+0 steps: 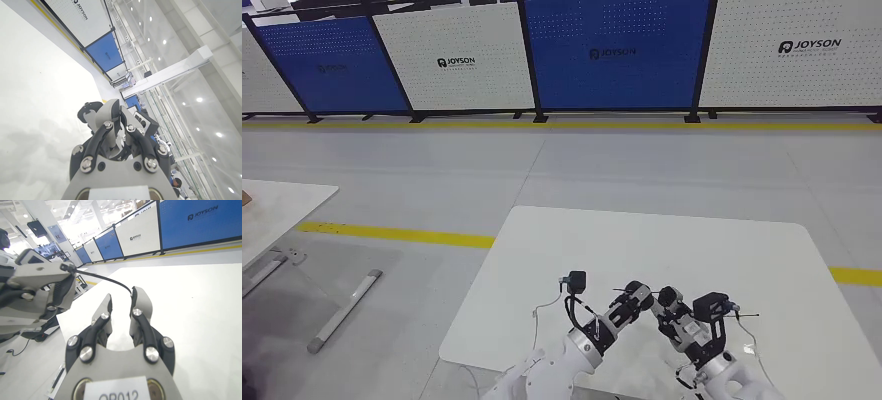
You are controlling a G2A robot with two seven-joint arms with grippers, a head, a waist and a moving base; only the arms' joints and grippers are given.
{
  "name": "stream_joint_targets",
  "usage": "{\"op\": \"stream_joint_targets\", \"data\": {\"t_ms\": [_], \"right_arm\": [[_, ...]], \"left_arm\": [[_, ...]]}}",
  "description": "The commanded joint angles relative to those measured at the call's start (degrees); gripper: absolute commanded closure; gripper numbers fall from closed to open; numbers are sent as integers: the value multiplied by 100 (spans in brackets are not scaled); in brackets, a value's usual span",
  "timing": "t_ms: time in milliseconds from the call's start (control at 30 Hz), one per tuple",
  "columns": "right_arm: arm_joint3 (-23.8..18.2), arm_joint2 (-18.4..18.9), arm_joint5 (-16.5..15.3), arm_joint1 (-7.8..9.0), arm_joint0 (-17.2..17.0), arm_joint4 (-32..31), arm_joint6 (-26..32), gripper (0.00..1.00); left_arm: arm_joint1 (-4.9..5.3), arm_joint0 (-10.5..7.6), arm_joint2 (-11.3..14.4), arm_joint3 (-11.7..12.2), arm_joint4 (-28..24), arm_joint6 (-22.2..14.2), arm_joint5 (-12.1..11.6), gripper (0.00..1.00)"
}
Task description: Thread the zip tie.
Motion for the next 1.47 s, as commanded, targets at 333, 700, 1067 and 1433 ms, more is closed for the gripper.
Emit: {"op": "stream_joint_targets", "data": {"t_ms": [333, 700, 1067, 1433], "right_arm": [[-534, 823, -273, 120, -794, 783, -897, 0], [-763, 1512, -273, 279, -1210, 2406, -1454, 0], [-618, 1647, -273, 305, -1230, 3115, -1621, 0], [-618, 1647, -273, 305, -1230, 3115, -1621, 0]], "left_arm": [[33, 98, -378, -4, -324, 82, -132, 100], [-3, -65, -413, 273, -516, 176, 66, 100], [-71, -293, -265, 545, -678, 234, 239, 100], [-71, -293, -265, 545, -678, 234, 239, 100]]}}
